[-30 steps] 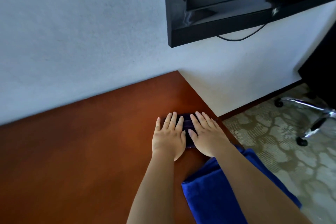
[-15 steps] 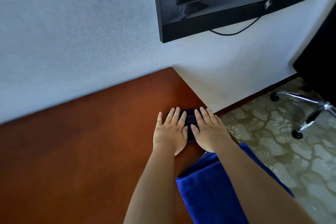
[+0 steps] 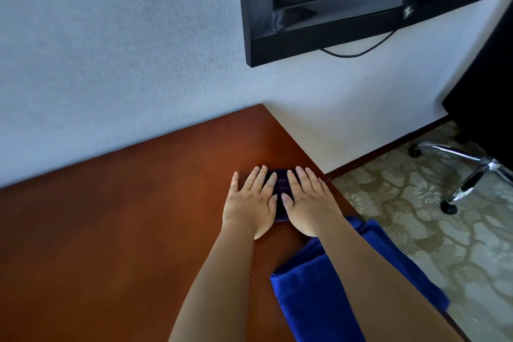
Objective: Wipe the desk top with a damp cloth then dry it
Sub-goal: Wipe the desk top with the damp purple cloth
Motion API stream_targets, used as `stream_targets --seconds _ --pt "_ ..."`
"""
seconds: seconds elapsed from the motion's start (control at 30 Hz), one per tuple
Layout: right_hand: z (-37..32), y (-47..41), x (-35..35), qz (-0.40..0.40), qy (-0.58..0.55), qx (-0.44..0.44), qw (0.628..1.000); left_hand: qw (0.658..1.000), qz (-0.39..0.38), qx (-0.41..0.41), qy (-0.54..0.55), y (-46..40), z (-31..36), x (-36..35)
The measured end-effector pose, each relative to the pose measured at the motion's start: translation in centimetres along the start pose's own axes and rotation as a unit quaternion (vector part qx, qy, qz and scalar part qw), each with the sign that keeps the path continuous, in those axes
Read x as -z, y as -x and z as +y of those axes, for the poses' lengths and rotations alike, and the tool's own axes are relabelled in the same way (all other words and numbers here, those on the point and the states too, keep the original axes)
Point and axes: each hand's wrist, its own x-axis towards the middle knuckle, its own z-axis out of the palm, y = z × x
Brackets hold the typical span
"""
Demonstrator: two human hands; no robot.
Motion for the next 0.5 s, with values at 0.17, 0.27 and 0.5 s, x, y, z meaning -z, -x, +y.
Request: stream_targets --seconds 0.17,0.27,0.5 --pt "0.3 -2.9 0.5 0.017 0.002 0.003 1.0 1.0 -0.001 0.002 0.002 -2.7 -1.0 0.7" --pt "0.2 -3.5 0.4 0.02 0.001 -0.004 1.0 1.0 -0.003 -0.005 -0.002 -3.6 -1.5 0.7" --pt "-1.5 -1.3 -0.1 0.005 -0.007 -0.033 0.999 1.0 -0.005 -0.015 0.006 -1.2 -2.0 0.2"
